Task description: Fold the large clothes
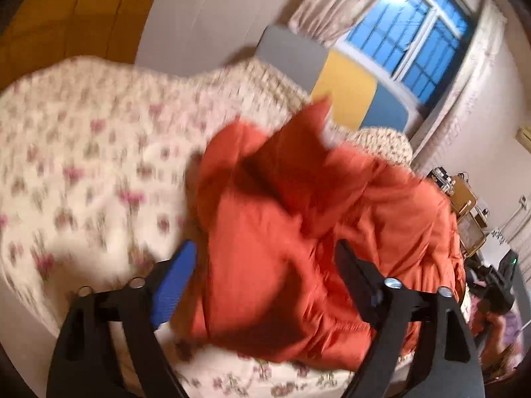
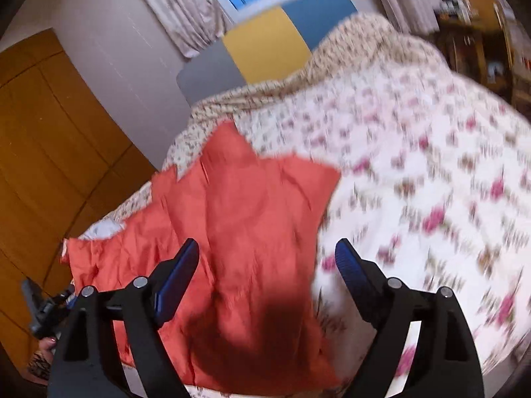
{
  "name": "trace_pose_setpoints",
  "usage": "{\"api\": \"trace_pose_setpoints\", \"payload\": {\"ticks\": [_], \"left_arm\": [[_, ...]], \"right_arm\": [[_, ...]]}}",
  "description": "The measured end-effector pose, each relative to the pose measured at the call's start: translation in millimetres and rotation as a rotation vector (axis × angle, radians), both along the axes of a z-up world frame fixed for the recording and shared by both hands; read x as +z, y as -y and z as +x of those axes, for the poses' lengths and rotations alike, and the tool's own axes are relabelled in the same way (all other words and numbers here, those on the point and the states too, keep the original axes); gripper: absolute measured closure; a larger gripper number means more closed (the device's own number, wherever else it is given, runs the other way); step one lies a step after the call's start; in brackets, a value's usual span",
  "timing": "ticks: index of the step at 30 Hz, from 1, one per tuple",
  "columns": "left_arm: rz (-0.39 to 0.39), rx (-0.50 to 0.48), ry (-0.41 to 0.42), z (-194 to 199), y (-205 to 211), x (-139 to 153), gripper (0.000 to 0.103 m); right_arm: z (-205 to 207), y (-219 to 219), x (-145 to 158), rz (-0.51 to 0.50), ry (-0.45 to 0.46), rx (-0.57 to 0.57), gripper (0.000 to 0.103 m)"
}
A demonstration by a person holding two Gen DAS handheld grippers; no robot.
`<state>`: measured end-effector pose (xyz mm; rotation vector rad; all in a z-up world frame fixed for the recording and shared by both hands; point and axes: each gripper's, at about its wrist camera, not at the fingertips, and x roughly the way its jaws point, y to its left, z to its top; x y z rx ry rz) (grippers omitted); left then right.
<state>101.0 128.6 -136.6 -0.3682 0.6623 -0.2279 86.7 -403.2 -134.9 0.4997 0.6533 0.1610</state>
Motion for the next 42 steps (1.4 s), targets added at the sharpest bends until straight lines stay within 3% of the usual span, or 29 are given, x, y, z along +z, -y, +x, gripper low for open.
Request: {"api": "trace_pose_setpoints", "payload": {"ticks": [5,10,12,13,14,15,17,20,26,31,38,42], "left_arm": [[0.118,-0.081,0.055,45.2,19.0,16.1,0.011],[0.023,-0.113,-0.040,101.1,21.4,1.9,0.011],[-0.045,-0.134,-0.039,94.6,28.3,2.9,0.028],[-0.068,-0.137,-0.045,93.1,30.9,2.4,0.041],[-0.068,-0.138,-0.047,91.5,33.2,3.5,0.060],[-0.060,-0.139,-0.049,88.4,37.6,6.3,0.068],[-0.030,-0.127,-0.032,79.3,40.4,15.8,0.082],[-0.039,-0.075,0.029,70.3,32.0,34.5,0.088],[-0.062,0.057,0.136,81.2,15.7,71.1,0.088],[-0.073,0.146,0.155,115.5,17.3,89.4,0.088],[-0.012,0.240,0.094,176.0,32.7,75.2,0.088],[0.084,0.264,0.069,202.4,46.7,56.5,0.088]], "right_arm": [[49.4,-10.6,17.0,-0.062,-0.004,0.073,0.018],[87.8,-29.9,5.5,-0.109,-0.078,0.127,0.023],[93.9,-37.5,4.1,-0.113,-0.082,0.138,0.052],[94.8,-40.3,3.4,-0.118,-0.083,0.143,0.068],[92.3,-41.0,3.7,-0.123,-0.077,0.148,0.079],[88.4,-42.0,6.3,-0.121,-0.063,0.156,0.084],[80.0,-43.9,14.6,-0.125,-0.032,0.159,0.086],[68.8,-44.3,38.7,-0.142,0.030,0.151,0.088],[85.7,-32.1,72.9,-0.111,0.115,0.076,0.090],[117.5,-28.9,87.7,-0.100,0.147,0.016,0.090],[182.2,-28.2,58.7,-0.143,0.071,-0.077,0.090],[207.4,-33.0,29.5,-0.220,0.013,-0.100,0.090]]}}
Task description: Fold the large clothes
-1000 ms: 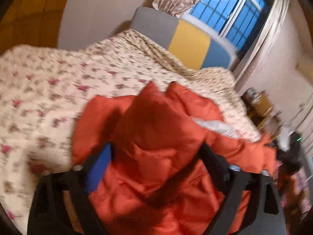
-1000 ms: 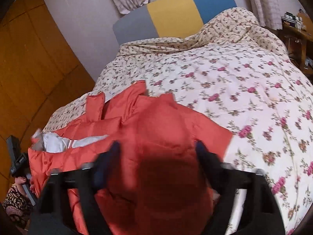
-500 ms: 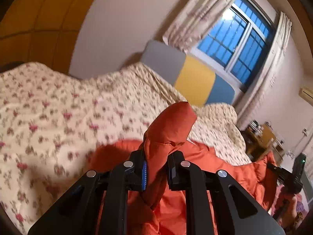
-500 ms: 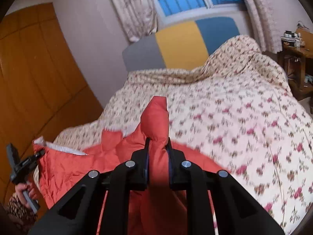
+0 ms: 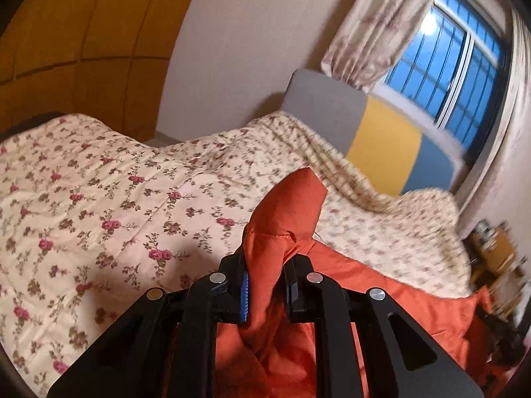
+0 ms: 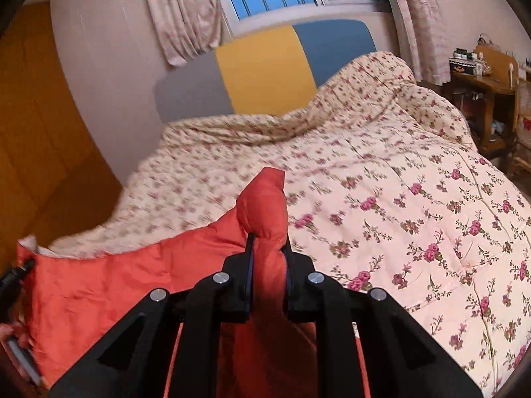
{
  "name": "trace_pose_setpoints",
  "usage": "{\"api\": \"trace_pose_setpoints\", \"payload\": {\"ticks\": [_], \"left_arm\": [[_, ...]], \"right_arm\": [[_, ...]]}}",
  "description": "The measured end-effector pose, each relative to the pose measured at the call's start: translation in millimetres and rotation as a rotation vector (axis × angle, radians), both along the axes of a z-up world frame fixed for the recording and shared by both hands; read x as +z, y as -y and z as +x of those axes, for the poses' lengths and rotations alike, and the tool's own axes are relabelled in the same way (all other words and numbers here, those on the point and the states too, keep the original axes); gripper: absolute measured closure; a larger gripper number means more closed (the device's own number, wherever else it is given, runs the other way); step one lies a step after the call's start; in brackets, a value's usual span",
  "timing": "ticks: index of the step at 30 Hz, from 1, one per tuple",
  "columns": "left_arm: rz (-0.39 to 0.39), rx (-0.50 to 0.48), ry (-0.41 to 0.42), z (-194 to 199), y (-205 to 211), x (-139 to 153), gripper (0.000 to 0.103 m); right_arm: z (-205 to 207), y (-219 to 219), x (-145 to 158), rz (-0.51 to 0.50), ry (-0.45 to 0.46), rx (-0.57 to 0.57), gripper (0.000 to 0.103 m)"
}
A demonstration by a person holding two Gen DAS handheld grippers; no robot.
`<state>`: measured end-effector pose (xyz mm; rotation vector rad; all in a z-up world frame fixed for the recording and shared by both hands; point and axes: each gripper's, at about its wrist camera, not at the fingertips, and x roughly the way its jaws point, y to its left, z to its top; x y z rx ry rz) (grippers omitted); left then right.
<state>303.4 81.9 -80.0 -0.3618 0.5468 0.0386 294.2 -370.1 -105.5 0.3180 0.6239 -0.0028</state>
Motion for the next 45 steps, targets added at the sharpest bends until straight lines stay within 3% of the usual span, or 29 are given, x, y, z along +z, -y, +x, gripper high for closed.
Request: {"api": "trace_pose_setpoints", "payload": {"ticks": [4,7,13,19,23,24,26,29,30,33,36,38,40,42,43,45], "left_arm": [[0.081,0.021,-0.045,18.0,8.9,-27.2,0.088],[0.096,0.021,-0.082,27.5,10.1,-45.9,0.087],[0.070,0.001,-0.201,50.1,10.7,-81.7,0.070],[0.068,0.000,-0.236,56.4,12.4,-95.2,0.065],[0.076,0.002,-0.259,52.0,14.0,-89.7,0.056],[0.081,0.004,-0.260,48.2,15.3,-85.3,0.054],[0.075,-0.009,-0.203,24.4,20.5,-65.8,0.035],[0.091,0.014,-0.045,-27.0,31.3,-31.0,0.022],[0.083,-0.009,0.007,-45.7,36.4,-20.7,0.022],[0.072,-0.096,0.061,-75.2,57.3,-8.4,0.022],[0.177,-0.234,0.018,-70.7,103.3,-14.6,0.022],[0.268,-0.272,-0.023,-53.1,129.7,-25.2,0.026],[0.368,-0.297,-0.084,-26.9,148.3,-40.1,0.030],[0.418,-0.310,-0.109,-7.9,157.4,-51.7,0.030],[0.411,-0.318,-0.133,3.3,158.0,-57.3,0.030],[0.326,-0.314,-0.176,22.0,148.4,-65.3,0.030]], "right_arm": [[17.7,-0.2,-30.5,-0.020,-0.061,-0.017,0.086],[30.5,7.1,-54.8,0.003,-0.139,-0.037,0.082],[47.2,11.9,-88.0,0.025,-0.246,-0.071,0.076],[52.9,13.4,-97.2,0.025,-0.264,-0.086,0.076],[51.4,13.9,-96.7,0.025,-0.256,-0.081,0.072],[50.9,15.2,-95.3,0.038,-0.248,-0.079,0.063],[39.7,20.7,-84.5,0.059,-0.194,-0.094,0.045],[6.1,20.1,-50.8,0.065,-0.043,-0.088,0.046],[-4.1,16.5,-41.2,0.072,-0.014,-0.055,0.046],[-34.5,-3.8,-17.6,0.086,0.043,0.089,0.047],[-41.1,-40.2,-14.9,0.038,0.017,0.232,0.052],[-34.0,-67.9,-22.2,-0.011,-0.015,0.299,0.057],[-14.8,-96.5,-36.1,-0.107,-0.081,0.318,0.059],[0.5,-105.7,-46.1,-0.118,-0.113,0.302,0.059],[8.2,-105.1,-49.6,-0.114,-0.119,0.287,0.059],[21.9,-103.1,-57.1,-0.102,-0.126,0.268,0.061]]}}
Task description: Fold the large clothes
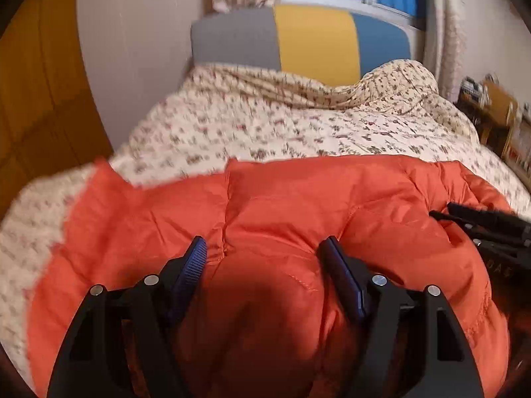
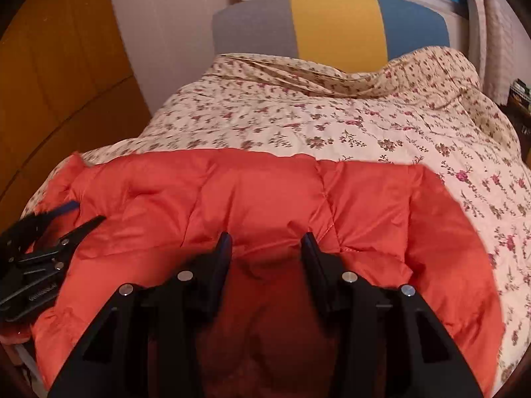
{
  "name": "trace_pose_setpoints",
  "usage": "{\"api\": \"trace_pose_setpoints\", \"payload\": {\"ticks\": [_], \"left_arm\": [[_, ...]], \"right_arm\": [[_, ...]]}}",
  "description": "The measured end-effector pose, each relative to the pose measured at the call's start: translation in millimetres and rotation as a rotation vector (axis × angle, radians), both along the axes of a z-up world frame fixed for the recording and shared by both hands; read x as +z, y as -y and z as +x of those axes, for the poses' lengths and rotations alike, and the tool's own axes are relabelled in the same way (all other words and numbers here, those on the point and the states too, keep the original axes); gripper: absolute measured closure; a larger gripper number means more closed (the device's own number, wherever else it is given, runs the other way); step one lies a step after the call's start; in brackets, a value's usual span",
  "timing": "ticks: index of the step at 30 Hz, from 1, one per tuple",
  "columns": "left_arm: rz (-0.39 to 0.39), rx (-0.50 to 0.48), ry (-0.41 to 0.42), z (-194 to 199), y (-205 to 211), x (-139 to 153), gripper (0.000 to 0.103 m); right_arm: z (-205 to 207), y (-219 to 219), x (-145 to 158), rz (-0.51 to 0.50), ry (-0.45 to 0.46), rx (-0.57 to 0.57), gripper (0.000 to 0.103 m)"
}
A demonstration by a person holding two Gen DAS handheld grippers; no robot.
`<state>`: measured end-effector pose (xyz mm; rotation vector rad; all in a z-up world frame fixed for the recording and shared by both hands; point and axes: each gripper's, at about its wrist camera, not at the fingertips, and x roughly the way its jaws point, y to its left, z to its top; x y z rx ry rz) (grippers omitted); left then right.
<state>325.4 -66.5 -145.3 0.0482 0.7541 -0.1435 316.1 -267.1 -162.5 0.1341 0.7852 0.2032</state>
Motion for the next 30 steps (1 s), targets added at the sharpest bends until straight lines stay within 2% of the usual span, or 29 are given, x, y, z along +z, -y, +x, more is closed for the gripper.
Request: {"api": "trace_pose_setpoints", "payload": {"ticks": [4,9,11,13,15,16,17,19,21,24,26,30], "left_arm": [[-0.107,0.022,-0.006,11.5,-15.7,-15.3,0.028],[-0.115,0.023,-0.001,9.8,-12.3,-22.8,0.027],[-0.097,0.018,-0.027,10.5,-10.1,-20.7,0.026],[-0.036,-0.014,-0.081,12.1,-6.4,-10.7,0.023],[0.010,-0.028,-0.062,7.4,-11.2,5.3,0.022],[0.037,-0.015,-0.021,4.5,-16.0,13.6,0.022],[0.071,0.009,0.023,2.9,-22.5,21.4,0.018],[0.131,0.086,0.075,6.7,-38.6,30.8,0.014],[0.172,0.144,0.070,18.9,-57.1,30.1,0.014],[0.244,0.196,0.022,37.8,-75.0,12.1,0.014],[0.248,0.200,-0.010,45.3,-83.0,-3.2,0.006],[0.128,0.222,-0.067,55.5,-102.2,-20.4,0.003]], "right_arm": [[10.7,2.2,-13.4,0.045,0.007,-0.004,0.060],[16.8,1.3,-17.5,0.031,0.022,-0.007,0.059],[20.4,1.7,-16.8,0.030,0.005,-0.005,0.059],[19.6,4.8,-9.1,0.034,-0.011,-0.001,0.057],[9.6,15.3,7.5,0.070,0.041,-0.012,0.057],[3.9,22.2,15.8,0.074,0.069,-0.036,0.057],[0.6,33.1,25.1,0.067,0.092,-0.075,0.057],[2.7,48.3,31.7,0.024,0.084,-0.138,0.057],[9.5,61.7,28.1,-0.037,0.053,-0.202,0.056],[22.2,82.7,5.0,-0.035,-0.040,-0.263,0.057],[26.3,92.7,-10.6,-0.009,-0.072,-0.295,0.057],[33.3,100.7,-24.9,0.014,-0.100,-0.322,0.057]]}}
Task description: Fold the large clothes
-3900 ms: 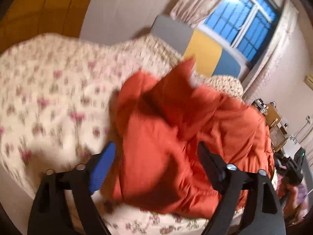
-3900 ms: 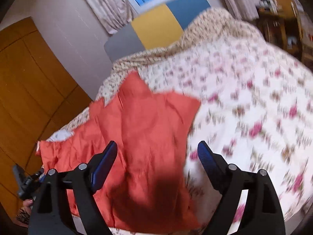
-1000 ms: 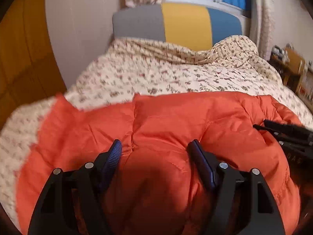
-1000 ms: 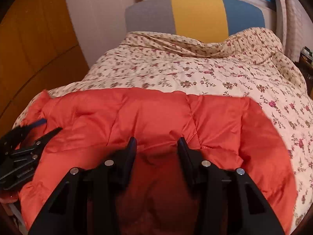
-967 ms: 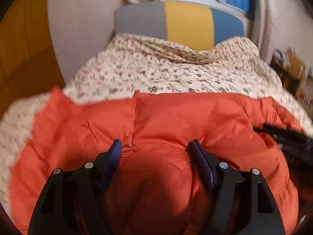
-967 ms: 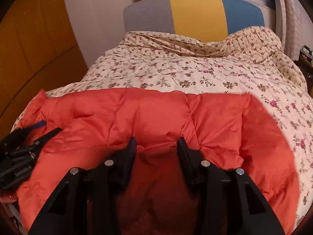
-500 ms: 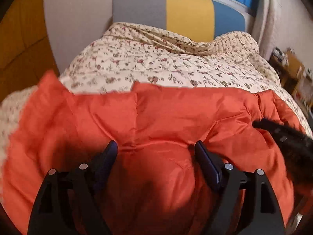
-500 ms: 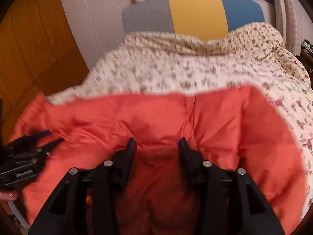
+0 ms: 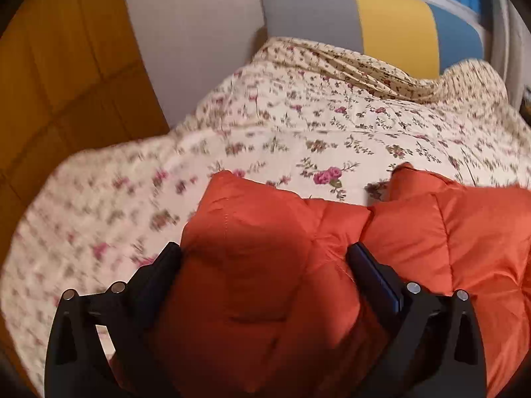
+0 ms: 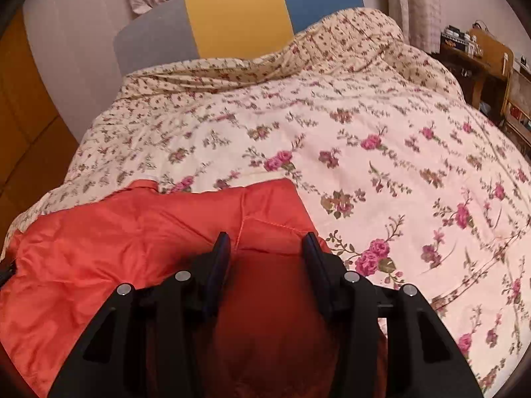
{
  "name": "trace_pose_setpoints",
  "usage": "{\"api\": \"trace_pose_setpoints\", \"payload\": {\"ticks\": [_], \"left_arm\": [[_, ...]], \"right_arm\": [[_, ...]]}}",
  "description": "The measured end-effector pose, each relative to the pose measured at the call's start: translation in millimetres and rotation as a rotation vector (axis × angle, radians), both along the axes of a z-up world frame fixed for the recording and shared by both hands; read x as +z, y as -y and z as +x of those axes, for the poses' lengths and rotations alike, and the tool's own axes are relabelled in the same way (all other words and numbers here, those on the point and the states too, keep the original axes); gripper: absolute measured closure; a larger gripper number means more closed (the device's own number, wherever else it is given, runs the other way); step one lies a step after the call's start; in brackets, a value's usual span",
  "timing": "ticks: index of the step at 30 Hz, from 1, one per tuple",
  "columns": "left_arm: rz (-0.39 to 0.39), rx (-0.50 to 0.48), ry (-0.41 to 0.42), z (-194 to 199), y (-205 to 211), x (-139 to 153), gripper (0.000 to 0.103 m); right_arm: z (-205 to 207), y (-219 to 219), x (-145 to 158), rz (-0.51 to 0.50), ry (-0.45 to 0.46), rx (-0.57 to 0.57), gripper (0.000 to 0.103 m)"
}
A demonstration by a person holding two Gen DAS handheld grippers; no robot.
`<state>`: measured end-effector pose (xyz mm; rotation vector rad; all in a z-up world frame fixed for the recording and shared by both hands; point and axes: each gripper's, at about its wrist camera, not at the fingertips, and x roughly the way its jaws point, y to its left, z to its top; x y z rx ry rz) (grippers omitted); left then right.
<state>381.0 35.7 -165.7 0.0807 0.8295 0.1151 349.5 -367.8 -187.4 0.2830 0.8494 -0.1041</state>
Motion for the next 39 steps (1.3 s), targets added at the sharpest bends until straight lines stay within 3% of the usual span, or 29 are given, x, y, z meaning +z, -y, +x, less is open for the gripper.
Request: {"api": "trace_pose_setpoints", "payload": {"ticks": [7,12,16,21,23,27,30,32,34,39], "left_arm": [[-0.119,-0.005,-0.058,14.0,-5.6,-18.1,0.003],[-0.087,0.008,-0.049,2.9,-1.4,-11.2,0.003],[-0.096,-0.023,0.076,-39.3,10.5,22.6,0.004],[-0.239,-0.043,0.293,-99.6,41.7,69.9,0.004],[-0.279,-0.088,0.309,-104.6,61.2,77.4,0.004],[-0.177,-0.159,0.270,-92.8,113.3,65.8,0.004],[-0.092,-0.159,0.184,-71.7,131.2,31.9,0.004],[-0.145,-0.168,0.106,-58.4,126.3,7.3,0.003],[-0.194,-0.172,0.111,-56.2,120.4,1.1,0.003],[-0.198,-0.178,0.098,-52.3,120.7,-8.1,0.003]], "right_arm": [[1.6,-2.0,-8.6,-0.001,0.004,-0.011,0.057],[1.0,-6.2,-7.9,-0.033,0.003,-0.013,0.057],[1.2,-8.1,-8.1,-0.051,0.001,-0.016,0.057],[0.5,-8.6,-7.9,-0.056,0.003,-0.017,0.057],[0.2,-8.4,-7.5,-0.057,0.003,-0.018,0.057],[-1.1,-7.8,-7.2,-0.059,0.005,-0.019,0.057],[-1.6,-6.8,-7.5,-0.054,0.007,-0.019,0.057],[-1.9,-6.1,-7.2,-0.045,0.011,-0.019,0.057],[-2.3,-5.3,-7.3,-0.037,0.013,-0.021,0.057],[-3.6,-6.2,-5.9,-0.039,0.022,-0.023,0.056]]}}
